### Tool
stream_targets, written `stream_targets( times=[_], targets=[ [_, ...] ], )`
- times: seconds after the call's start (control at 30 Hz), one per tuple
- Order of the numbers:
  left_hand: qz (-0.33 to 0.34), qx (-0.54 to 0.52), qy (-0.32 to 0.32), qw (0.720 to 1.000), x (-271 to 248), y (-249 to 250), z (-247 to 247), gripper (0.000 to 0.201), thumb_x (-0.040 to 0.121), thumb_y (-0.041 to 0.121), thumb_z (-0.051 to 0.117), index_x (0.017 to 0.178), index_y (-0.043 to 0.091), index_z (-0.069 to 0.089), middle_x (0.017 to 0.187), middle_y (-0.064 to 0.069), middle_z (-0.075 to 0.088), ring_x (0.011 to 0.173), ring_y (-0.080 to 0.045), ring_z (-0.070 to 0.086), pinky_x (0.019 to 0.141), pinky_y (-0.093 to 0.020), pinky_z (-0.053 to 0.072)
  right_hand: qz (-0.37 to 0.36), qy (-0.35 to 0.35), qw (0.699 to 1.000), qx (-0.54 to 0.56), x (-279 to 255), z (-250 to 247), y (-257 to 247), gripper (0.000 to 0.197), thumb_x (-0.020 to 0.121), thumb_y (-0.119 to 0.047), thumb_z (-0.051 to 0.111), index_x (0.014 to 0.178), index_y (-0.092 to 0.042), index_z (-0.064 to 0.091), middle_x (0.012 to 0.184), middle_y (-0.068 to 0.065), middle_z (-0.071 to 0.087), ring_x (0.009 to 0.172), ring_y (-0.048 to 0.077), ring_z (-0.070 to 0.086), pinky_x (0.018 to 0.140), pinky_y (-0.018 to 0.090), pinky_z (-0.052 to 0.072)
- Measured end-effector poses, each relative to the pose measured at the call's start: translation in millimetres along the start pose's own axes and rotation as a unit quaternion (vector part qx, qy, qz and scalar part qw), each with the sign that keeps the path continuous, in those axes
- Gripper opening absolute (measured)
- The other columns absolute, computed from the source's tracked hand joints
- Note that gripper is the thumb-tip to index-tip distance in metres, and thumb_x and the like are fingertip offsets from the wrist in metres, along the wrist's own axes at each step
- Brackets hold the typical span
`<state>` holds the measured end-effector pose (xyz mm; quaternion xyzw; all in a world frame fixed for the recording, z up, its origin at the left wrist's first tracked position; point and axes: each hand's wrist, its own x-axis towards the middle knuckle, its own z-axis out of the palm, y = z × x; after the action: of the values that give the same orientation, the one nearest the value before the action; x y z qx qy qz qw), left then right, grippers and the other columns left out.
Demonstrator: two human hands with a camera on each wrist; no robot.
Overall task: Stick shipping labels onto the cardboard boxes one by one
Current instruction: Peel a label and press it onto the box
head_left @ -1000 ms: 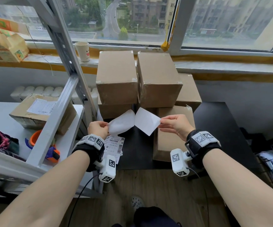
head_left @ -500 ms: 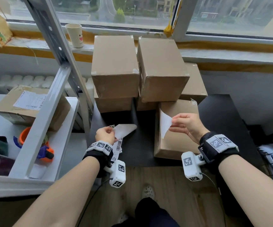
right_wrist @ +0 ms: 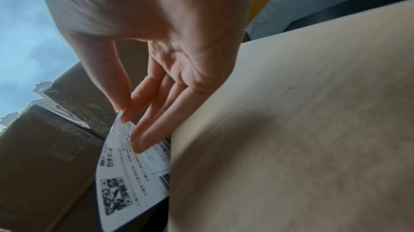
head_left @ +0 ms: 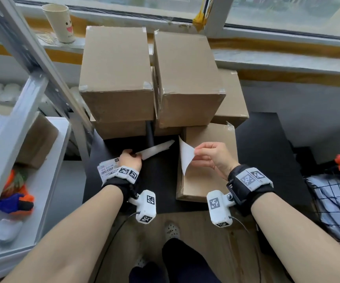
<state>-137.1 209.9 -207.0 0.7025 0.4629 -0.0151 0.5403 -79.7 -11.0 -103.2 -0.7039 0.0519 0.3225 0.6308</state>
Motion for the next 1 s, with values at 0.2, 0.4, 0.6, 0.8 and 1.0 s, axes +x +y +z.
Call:
stream_targets(
  times=[0.2, 0.4, 0.6, 0.8, 1.0],
  targets=[
    [0.050, 0.059, -0.043, 0.996, -23.1, 16.7, -18.0, 0.023, 0.087, 0.012, 0.059, 0.106, 0.004, 0.069, 0.101, -0.015, 0.070, 0.097, -0.032, 0.064, 0.089, -0.032, 0.049, 0.007, -0.009, 1.000, -0.025, -4.1, 10.2, 2.4, 0.018, 0.084, 0.009, 0.057, 0.070, -0.001, 0.062, 0.076, 0.019, 0.065, 0.064, 0.022, 0.068, 0.063, 0.031, 0.061],
    [0.049, 0.020, -0.148, 0.988, -65.0, 52.3, -24.3, 0.031, 0.089, 0.032, 0.060, 0.071, 0.007, 0.061, 0.070, -0.010, 0.063, 0.043, -0.013, 0.055, 0.040, -0.015, 0.044, -0.030, -0.010, 0.996, -0.087, -22.7, 31.1, 1.3, 0.014, 0.086, 0.003, 0.059, 0.073, -0.003, 0.062, 0.069, 0.011, 0.061, 0.066, 0.017, 0.065, 0.063, 0.027, 0.059],
    [0.029, 0.048, -0.167, 0.984, -97.4, 79.6, -44.5, 0.047, 0.083, 0.050, 0.062, 0.075, 0.003, 0.063, 0.068, -0.008, 0.064, 0.052, -0.016, 0.056, 0.051, -0.019, 0.043, -0.092, -0.042, 0.978, -0.182, -43.2, 53.9, -3.7, 0.007, 0.084, 0.000, 0.061, 0.084, 0.002, 0.068, 0.067, 0.006, 0.063, 0.060, 0.006, 0.064, 0.063, 0.024, 0.057],
    [0.027, 0.107, -0.157, 0.981, -112.8, 78.7, -60.6, 0.028, 0.084, 0.029, 0.067, 0.068, 0.007, 0.062, 0.063, -0.003, 0.059, 0.048, -0.012, 0.050, 0.035, -0.013, 0.034, -0.134, -0.036, 0.966, -0.216, -64.9, 68.0, 1.1, 0.013, 0.082, -0.002, 0.062, 0.089, 0.004, 0.071, 0.076, 0.013, 0.067, 0.067, 0.013, 0.064, 0.062, 0.021, 0.056],
    [0.036, 0.136, -0.151, 0.978, -125.4, 68.3, -66.4, 0.016, 0.081, 0.016, 0.070, 0.070, 0.006, 0.065, 0.063, -0.005, 0.063, 0.041, -0.009, 0.052, 0.035, -0.012, 0.036, -0.153, -0.046, 0.959, -0.235, -79.0, 74.4, 13.2, 0.013, 0.082, -0.006, 0.065, 0.089, 0.003, 0.072, 0.079, 0.015, 0.067, 0.071, 0.017, 0.063, 0.065, 0.025, 0.055]
  ],
)
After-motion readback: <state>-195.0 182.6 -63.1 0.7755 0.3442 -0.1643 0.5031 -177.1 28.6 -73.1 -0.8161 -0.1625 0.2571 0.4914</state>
